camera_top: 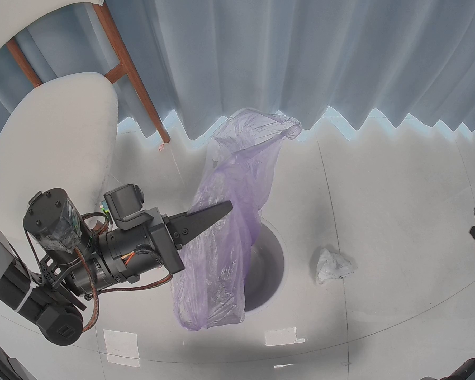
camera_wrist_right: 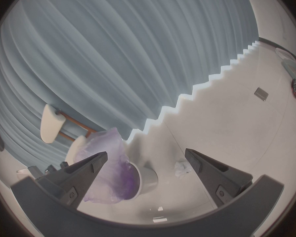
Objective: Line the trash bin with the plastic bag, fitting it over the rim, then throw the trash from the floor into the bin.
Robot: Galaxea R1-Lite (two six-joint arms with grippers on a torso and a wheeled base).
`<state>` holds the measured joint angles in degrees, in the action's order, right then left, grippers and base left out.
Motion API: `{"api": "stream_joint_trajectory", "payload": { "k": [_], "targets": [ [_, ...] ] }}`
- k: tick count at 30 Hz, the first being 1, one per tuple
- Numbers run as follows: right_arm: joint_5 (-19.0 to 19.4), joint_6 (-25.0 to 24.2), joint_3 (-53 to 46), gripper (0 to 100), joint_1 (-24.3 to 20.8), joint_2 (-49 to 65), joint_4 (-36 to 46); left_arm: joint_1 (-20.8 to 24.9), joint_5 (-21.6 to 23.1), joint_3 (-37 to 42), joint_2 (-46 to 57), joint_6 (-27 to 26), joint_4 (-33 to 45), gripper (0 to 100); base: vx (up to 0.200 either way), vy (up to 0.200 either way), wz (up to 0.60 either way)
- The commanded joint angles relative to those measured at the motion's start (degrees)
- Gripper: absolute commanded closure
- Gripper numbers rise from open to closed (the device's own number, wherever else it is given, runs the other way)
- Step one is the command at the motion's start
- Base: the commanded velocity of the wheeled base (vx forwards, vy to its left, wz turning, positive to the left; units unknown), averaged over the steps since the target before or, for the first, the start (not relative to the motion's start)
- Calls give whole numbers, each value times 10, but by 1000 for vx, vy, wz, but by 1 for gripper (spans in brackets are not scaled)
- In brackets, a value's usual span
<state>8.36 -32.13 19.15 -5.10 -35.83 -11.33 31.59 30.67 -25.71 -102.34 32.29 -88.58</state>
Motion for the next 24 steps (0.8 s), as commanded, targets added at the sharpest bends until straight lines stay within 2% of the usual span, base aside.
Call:
{"api": "stream_joint_trajectory", "payload": {
  "k": [1, 3, 4, 7, 20, 24],
  "targets": [
    [31, 45, -20, 0, -14, -296, -119, 3, 1, 8, 5, -16, 0, 100, 0, 0, 0],
    [31, 54, -29, 0, -14, -321, -143, 3, 0, 8, 4, -20, 0, 100, 0, 0, 0],
    [31, 61, -48, 0, -14, -358, -192, 3, 1, 9, 4, -30, 0, 100, 0, 0, 0],
    [31, 60, -64, 0, -14, -407, -254, 3, 1, 9, 4, -40, 0, 100, 0, 0, 0],
    [24, 116, -46, 0, -13, -610, -411, 7, 0, 15, 4, -41, 0, 100, 0, 0, 0],
    [2, 119, -42, 0, -13, -685, -521, 7, 0, 17, 2, -41, 0, 100, 0, 0, 0]
  ]
}}
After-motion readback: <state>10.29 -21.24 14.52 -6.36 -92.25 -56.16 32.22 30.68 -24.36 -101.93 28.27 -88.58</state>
